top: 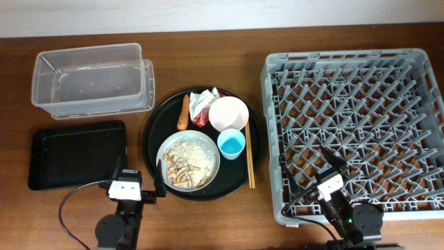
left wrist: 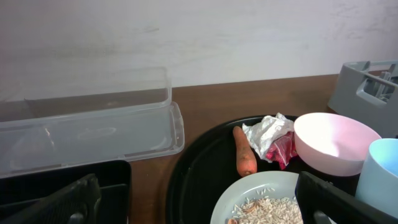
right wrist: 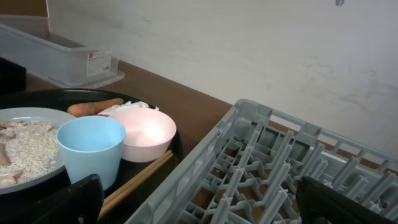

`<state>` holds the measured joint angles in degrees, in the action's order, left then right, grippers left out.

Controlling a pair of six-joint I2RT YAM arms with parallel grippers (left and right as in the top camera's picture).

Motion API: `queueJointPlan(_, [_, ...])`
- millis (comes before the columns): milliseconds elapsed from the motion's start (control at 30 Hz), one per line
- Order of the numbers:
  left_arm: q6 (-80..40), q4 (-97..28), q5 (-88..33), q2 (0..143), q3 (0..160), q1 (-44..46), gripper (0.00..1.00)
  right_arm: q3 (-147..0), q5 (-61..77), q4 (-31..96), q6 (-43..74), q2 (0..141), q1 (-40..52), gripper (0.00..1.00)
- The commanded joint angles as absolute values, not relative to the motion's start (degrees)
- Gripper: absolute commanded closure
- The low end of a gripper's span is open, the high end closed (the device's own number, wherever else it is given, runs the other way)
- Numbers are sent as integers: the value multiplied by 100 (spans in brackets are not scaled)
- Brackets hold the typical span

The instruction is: Sort waste into correct bins and load items into the dishwasher rack

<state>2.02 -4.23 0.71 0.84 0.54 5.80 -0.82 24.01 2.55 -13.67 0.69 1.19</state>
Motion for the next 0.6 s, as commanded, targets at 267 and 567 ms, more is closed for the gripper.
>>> queueJointPlan(267, [263, 792, -775, 152, 572, 545, 1, -836, 2864, -220, -1, 115, 150, 2])
queueJointPlan(567, [266, -3511, -1975, 4954, 6287, 548, 1, -5813, 2838, 3470, 73, 4278, 150, 2])
